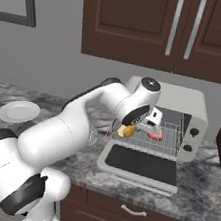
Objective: Open the toaster oven door. Place the hotdog bun on the top rack in the toaster oven and place the steak on the bottom rack.
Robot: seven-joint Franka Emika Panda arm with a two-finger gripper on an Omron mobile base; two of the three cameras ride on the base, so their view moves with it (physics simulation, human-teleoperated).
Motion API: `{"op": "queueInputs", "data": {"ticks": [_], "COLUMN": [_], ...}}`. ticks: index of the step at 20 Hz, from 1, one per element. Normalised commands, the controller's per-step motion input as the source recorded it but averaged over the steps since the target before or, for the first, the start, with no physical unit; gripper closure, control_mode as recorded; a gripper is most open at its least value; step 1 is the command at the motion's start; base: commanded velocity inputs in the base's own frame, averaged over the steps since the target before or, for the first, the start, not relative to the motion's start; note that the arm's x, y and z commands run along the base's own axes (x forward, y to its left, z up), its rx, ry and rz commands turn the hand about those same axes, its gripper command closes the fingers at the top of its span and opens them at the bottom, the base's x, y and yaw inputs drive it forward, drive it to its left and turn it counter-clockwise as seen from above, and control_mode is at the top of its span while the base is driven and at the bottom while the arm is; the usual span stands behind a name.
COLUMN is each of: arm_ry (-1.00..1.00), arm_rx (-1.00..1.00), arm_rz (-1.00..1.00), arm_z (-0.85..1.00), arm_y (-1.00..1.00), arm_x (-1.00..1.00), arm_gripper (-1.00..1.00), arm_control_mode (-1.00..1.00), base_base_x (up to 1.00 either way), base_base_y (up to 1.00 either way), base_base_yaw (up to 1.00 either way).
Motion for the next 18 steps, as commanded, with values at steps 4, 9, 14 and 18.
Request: {"op": "queueInputs", "data": {"ticks": [4, 9, 14, 18], "arm_ry": [0.00, 0.00, 0.00, 0.00], "arm_rx": [0.00, 0.00, 0.00, 0.00], "arm_rz": [0.00, 0.00, 0.00, 0.00], "arm_z": [-0.10, -0.15, -0.18, -0.22], "arm_y": [-0.29, -0.14, -0.02, -0.02], "arm_x": [0.18, 0.17, 0.23, 0.20], "arm_gripper": [1.00, 1.00, 1.00, 1.00], "arm_control_mode": [-1.00, -1.00, -1.00, -1.00], "base_base_x": [0.00, 0.00, 0.00, 0.00], "base_base_y": [0.00, 0.00, 0.00, 0.00], "base_base_yaw": [0.00, 0.00, 0.00, 0.00]}}
